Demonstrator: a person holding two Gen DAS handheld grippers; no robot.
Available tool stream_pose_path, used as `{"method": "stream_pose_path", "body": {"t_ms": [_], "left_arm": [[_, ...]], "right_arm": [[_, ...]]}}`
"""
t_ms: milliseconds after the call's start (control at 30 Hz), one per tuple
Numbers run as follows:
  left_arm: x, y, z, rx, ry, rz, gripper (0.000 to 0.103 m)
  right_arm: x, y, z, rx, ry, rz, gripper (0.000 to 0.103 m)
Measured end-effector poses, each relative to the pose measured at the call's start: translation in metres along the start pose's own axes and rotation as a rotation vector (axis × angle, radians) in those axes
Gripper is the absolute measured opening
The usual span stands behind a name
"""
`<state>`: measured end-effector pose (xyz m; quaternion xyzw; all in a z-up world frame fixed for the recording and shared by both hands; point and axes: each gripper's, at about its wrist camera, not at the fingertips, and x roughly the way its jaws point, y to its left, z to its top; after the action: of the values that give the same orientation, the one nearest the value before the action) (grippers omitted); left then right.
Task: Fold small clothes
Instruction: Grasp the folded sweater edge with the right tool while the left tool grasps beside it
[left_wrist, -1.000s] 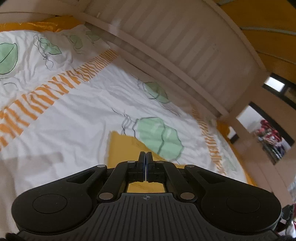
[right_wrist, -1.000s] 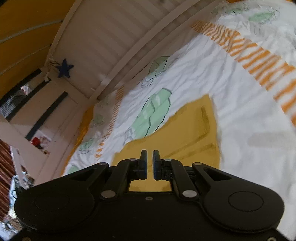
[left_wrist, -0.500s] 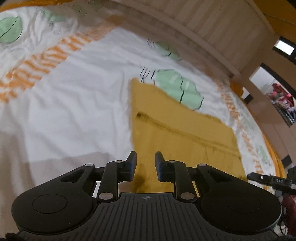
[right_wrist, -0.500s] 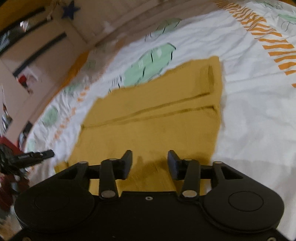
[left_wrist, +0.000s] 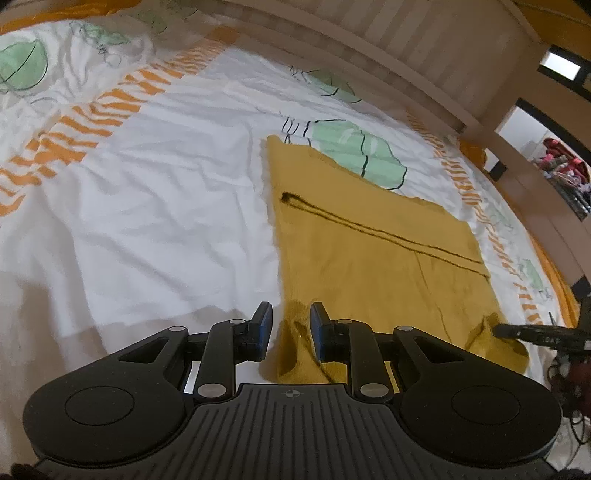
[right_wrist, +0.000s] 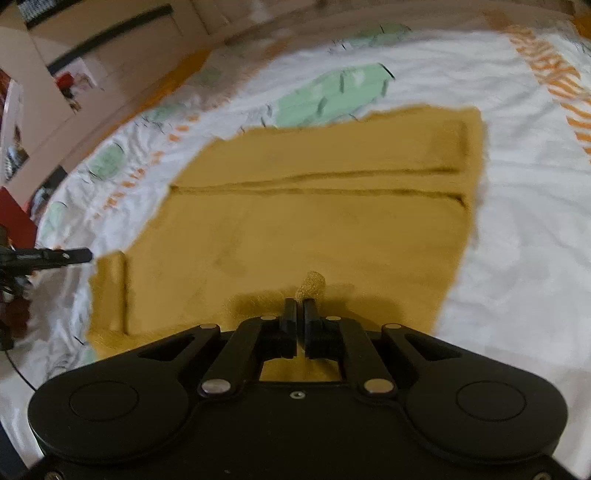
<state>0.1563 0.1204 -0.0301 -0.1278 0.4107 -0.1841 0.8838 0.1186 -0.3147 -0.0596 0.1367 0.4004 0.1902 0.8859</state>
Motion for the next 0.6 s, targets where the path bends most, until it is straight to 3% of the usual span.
{"method": "stream_pose_path", "body": {"t_ms": [133, 233, 333, 600], "left_arm": [[0.0, -0.004, 0.009, 0.031, -0.03, -0.008, 0.022], [0.003, -0.008, 0.017, 0.043, -0.047, -0.017, 0.023], [0.008, -0.01, 0.021, 0.054, -0.041, -0.021, 0.028], [0.03, -0.017, 0.025, 0.086, 0.01, -0.039, 0.035]], "right_arm": [[-0.02, -0.007, 0.023, 0.049, -0.181, -0.073, 0.009], [-0.023, -0.042, 0.036, 0.196, -0.267, -0.16, 0.009], [-0.013, -0.063, 0.035, 0.25, -0.276, -0.219, 0.009], [-0.001, -0.074, 0.017, 0.284, -0.242, -0.191, 0.01]]}}
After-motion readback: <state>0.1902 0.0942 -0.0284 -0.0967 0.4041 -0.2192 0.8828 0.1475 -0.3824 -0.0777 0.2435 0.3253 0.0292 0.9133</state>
